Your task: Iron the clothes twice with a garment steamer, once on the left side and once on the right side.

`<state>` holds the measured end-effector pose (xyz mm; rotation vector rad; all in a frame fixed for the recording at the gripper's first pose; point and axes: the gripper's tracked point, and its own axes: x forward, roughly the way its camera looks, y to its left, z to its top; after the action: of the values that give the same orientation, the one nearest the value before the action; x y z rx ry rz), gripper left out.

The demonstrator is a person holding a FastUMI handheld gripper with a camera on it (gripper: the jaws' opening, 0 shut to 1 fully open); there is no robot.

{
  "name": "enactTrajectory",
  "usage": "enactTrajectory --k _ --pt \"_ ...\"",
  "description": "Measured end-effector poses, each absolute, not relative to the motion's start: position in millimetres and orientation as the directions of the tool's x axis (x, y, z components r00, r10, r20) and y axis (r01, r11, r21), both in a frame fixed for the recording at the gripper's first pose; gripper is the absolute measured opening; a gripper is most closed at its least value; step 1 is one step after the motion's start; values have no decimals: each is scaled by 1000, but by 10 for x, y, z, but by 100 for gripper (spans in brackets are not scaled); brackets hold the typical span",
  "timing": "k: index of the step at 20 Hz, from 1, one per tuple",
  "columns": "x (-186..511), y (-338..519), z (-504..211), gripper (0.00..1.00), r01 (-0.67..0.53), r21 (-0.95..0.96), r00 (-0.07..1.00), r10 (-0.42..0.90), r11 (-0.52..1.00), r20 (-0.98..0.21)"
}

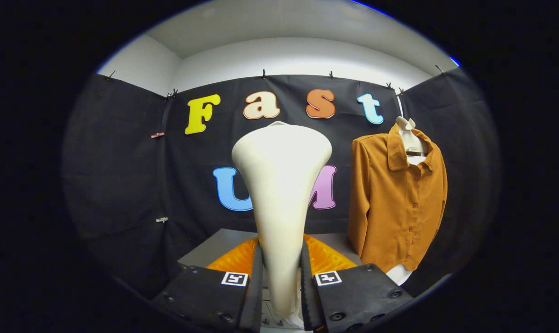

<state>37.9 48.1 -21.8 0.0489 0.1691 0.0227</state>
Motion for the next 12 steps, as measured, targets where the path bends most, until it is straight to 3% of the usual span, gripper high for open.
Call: enactTrajectory --k 12 --pt "402 471 -109 38 -39 48 989 45 998 -144"
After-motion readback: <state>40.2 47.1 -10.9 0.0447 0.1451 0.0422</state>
